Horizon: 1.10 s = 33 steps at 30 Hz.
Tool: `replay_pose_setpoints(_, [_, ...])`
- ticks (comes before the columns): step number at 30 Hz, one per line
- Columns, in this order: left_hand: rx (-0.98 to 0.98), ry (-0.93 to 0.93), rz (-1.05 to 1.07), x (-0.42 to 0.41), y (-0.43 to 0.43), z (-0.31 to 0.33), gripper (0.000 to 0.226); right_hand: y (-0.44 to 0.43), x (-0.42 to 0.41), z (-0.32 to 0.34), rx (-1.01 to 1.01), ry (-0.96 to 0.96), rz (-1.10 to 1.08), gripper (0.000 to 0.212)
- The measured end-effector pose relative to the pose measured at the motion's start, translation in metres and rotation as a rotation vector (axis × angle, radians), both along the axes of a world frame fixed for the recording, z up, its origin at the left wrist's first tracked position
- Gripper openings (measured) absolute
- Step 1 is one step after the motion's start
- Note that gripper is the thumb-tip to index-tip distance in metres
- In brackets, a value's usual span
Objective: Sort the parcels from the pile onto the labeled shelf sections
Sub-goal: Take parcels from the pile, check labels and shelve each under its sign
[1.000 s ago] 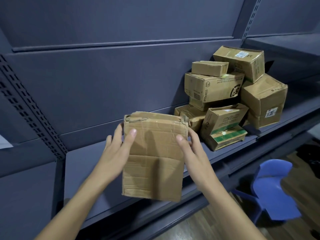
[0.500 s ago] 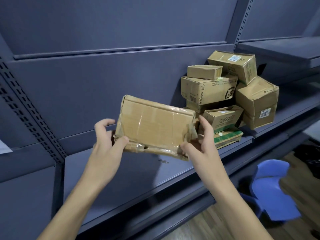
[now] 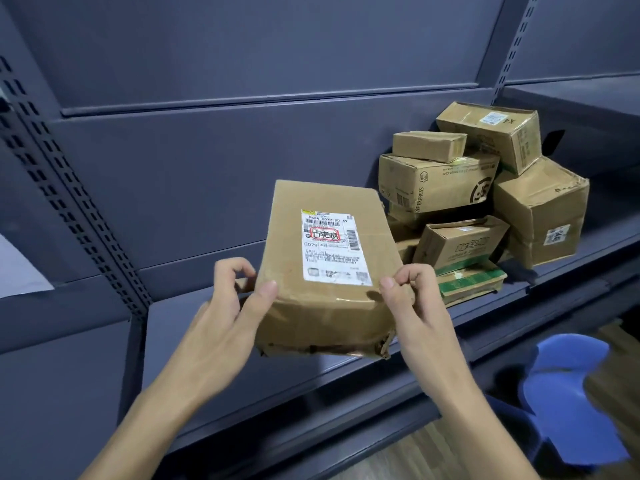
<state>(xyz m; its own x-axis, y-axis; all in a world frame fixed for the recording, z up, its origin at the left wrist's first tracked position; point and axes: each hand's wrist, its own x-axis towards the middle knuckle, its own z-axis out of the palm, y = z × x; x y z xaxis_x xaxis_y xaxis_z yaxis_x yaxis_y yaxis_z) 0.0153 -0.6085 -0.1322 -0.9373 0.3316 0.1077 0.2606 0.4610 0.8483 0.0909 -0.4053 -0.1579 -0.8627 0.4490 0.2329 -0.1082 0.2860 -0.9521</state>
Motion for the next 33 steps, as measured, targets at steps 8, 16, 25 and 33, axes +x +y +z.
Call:
replay_pose_setpoints(8, [-0.084, 0.01, -0.009, 0.019, -0.002, 0.002, 0.041, -0.001, -0.014, -0.007, -0.01, -0.01, 0.186, 0.026])
replay_pose_setpoints(16, [-0.014, 0.026, 0.423, 0.073, -0.027, -0.002, 0.026, -0.044, -0.029, -0.026, -0.068, -0.037, 0.387, 0.029])
replay_pose_setpoints(25, [0.308, 0.097, 0.968, 0.161, -0.126, -0.047, 0.043, -0.191, 0.003, -0.046, -0.058, -0.034, 0.762, 0.028])
replay_pose_setpoints(33, [0.344, 0.21, 1.324, 0.256, -0.252, -0.052, 0.049, -0.353, 0.055, -0.049, -0.039, -0.012, 1.094, 0.03])
